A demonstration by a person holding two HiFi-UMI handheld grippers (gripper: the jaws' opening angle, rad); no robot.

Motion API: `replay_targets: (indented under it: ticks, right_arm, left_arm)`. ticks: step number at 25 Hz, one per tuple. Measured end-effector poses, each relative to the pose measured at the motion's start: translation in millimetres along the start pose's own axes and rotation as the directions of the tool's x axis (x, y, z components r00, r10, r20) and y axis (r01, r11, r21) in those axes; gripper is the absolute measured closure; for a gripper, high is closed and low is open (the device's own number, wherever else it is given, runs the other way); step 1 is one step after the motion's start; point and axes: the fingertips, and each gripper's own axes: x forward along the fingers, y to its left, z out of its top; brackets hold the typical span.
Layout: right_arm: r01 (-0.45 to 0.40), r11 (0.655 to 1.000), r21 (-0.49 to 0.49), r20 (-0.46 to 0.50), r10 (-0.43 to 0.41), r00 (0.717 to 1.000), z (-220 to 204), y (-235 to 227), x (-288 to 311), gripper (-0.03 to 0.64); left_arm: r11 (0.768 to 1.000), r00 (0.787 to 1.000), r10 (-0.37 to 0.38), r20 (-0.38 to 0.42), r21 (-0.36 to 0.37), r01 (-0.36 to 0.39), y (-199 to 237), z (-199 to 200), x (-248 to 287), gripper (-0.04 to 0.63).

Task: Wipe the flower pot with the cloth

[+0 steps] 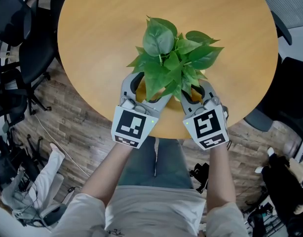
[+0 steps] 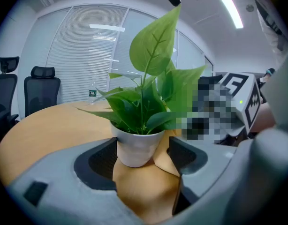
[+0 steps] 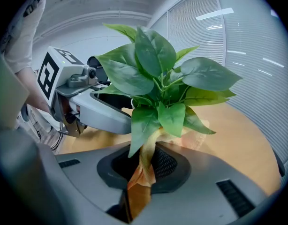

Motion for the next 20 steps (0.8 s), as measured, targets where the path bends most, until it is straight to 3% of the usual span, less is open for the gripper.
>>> replay_targets:
  ticks: [9, 11, 14, 17, 20]
  right_arm:
    - [0.005, 1.0, 0.017, -0.003, -0.005, 1.0, 2, -3, 3, 0.563]
    - [0.002, 1.0, 0.021, -0.001, -0.002, 1.0, 1, -4, 1, 0.565]
    - [0.007, 1.0, 0.023, 0.002, -0.007, 1.0, 1, -6, 0, 0.565]
    - [0.013, 1.0, 0.027, 0.003, -0.013, 1.0, 1, -8, 0, 0.563]
    - [0.016, 0.999, 0.029, -0.002, -0.016, 1.0, 0, -8, 0, 0.564]
  left_arm:
    - [0.995, 0.996, -0.09, -0.02, 0.042, 0.091, -4, -9, -17, 0.245]
    - [0.989, 0.992, -0.119, -0.049, 0.082, 0.122, 2, -15, -22, 0.242]
    - [0.982, 0.983, -0.173, -0.055, 0.071, 0.177, 22, -15, -26, 0.224]
    - [0.965, 0.97, -0.238, -0.051, 0.105, 0.242, 35, -6, -21, 0.224]
    - [0.929, 0.939, -0.337, -0.065, 0.142, 0.343, 31, -3, -10, 0.184]
